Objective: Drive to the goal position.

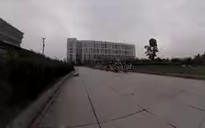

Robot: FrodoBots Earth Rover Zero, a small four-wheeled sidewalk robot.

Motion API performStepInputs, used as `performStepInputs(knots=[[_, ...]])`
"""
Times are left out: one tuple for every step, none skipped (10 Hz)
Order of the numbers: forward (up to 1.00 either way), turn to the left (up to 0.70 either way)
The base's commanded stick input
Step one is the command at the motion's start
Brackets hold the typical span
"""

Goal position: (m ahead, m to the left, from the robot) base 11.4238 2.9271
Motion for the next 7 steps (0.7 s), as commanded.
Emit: performStepInputs(knots=[[0.00, 0.00], [0.01, 0.00], [0.13, 0.00], [0.52, 0.00], [0.70, 0.00], [0.70, 0.09], [0.70, 0.34]])
